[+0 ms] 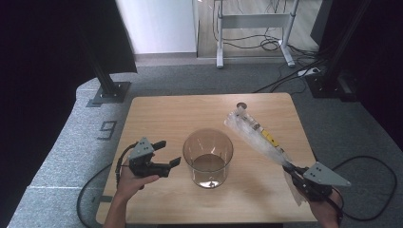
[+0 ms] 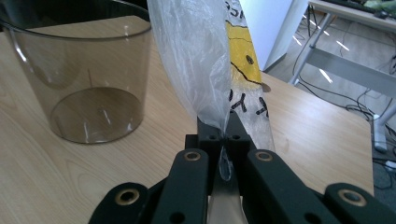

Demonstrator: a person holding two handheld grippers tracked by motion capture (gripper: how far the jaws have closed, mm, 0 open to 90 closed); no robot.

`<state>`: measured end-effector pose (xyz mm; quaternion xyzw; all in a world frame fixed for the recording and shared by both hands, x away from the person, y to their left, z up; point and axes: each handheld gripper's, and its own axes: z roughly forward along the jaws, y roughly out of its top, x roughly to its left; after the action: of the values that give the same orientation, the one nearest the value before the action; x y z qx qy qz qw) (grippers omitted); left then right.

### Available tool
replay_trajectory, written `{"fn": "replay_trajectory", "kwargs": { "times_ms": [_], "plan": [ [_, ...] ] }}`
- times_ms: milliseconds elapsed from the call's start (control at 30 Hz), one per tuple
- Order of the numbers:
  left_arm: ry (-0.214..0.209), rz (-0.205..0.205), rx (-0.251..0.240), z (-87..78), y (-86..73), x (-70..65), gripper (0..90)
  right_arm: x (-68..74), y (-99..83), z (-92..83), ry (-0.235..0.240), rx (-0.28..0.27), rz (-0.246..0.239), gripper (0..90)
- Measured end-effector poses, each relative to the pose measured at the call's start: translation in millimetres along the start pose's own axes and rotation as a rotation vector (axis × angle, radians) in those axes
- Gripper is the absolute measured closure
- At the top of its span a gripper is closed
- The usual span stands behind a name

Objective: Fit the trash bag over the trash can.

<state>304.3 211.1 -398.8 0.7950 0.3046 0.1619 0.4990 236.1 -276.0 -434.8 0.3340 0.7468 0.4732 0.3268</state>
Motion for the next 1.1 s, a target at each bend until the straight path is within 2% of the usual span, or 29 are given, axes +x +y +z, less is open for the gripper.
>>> {"fn": "replay_trajectory", "kwargs": {
  "times_ms": [233,400,600,733,1000,1100],
  "plan": [
    [0.0,-0.008,-0.029,2.8,16.3,3.2,16.3,11.3,11.3,0.6,0.028,-0.011,-0.033,88.1],
    [0.01,-0.012,-0.038,1.7,28.6,3.6,16.3,24.0,17.9,8.8,0.068,-0.006,-0.068,88.1],
    [0.011,-0.017,-0.036,3.2,39.0,5.4,16.4,35.0,21.0,16.9,0.115,0.0,-0.089,88.1],
    [0.01,-0.025,-0.022,11.7,45.9,8.1,17.5,39.7,22.4,21.8,0.141,0.001,-0.096,88.1],
    [-0.017,0.003,0.008,24.4,53.0,8.5,20.0,46.3,23.6,29.1,0.168,0.016,-0.117,88.0],
    [-0.022,0.022,-0.001,26.5,59.6,8.3,20.9,48.3,24.2,30.0,0.169,0.018,-0.129,88.0]
  ]
}}
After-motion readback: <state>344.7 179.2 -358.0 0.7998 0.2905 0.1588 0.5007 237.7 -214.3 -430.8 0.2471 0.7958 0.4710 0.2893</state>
